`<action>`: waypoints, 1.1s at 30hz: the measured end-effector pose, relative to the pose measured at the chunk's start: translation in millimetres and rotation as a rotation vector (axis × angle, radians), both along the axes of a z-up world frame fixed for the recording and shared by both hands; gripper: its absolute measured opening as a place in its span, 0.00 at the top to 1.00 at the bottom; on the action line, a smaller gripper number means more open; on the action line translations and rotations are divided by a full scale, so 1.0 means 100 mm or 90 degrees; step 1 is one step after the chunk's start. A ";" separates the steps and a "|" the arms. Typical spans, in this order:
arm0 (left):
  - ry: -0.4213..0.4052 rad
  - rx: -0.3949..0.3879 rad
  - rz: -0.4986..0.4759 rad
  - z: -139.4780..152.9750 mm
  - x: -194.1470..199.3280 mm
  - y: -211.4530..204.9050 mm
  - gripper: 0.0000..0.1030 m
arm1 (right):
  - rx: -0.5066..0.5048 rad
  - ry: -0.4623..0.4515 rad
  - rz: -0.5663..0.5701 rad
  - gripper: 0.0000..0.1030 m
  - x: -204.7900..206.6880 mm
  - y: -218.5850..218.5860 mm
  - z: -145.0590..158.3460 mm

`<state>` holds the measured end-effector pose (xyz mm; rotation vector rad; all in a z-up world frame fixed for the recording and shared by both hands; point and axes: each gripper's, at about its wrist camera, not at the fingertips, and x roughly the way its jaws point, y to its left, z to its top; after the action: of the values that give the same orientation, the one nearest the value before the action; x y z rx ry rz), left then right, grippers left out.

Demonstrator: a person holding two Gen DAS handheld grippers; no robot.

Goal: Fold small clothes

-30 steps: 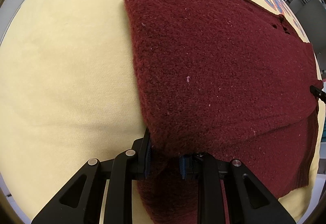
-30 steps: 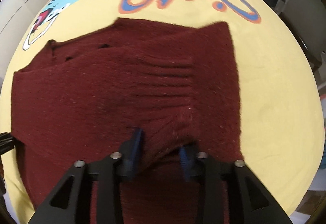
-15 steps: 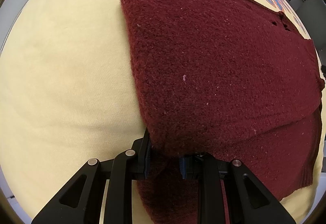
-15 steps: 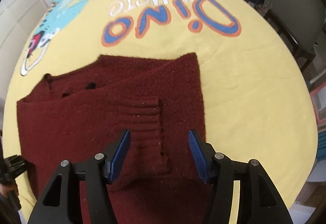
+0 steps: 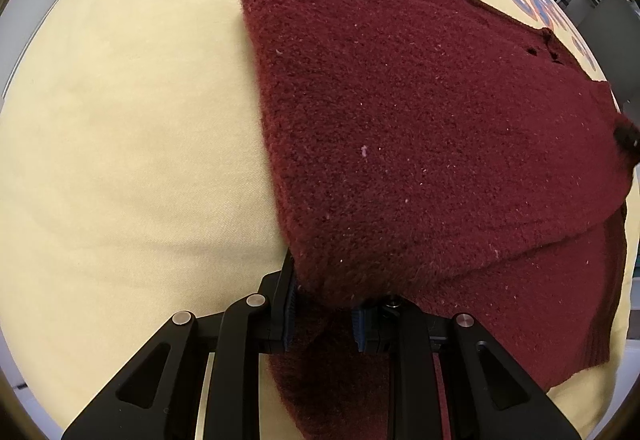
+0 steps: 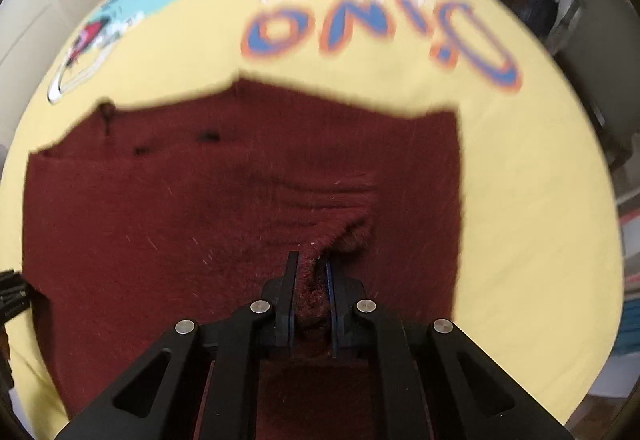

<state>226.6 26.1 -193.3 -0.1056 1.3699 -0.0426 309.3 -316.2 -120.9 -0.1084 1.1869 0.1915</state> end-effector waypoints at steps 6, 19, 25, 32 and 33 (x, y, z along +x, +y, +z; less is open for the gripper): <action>-0.004 0.003 0.006 -0.04 -0.05 -0.01 0.81 | -0.052 0.023 0.004 0.89 0.00 0.00 -0.29; -0.048 0.081 -0.001 0.21 -0.26 -0.14 0.19 | -0.032 -0.005 -0.030 0.55 -0.13 -0.21 -0.18; -0.098 0.083 0.020 0.63 -0.42 -0.15 0.01 | -0.012 -0.069 -0.012 0.21 -0.28 -0.18 0.14; -0.172 0.014 0.006 0.92 -0.39 -0.42 0.01 | 0.027 -0.106 0.051 0.00 -0.56 0.25 0.29; -0.174 0.015 -0.002 0.90 -0.34 -0.40 0.01 | 0.020 -0.116 0.065 0.00 -0.61 0.34 0.29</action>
<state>192.7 -14.2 -103.7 -0.0757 1.0973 -0.0416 247.9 -281.7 -91.6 -0.1561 0.9978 0.2846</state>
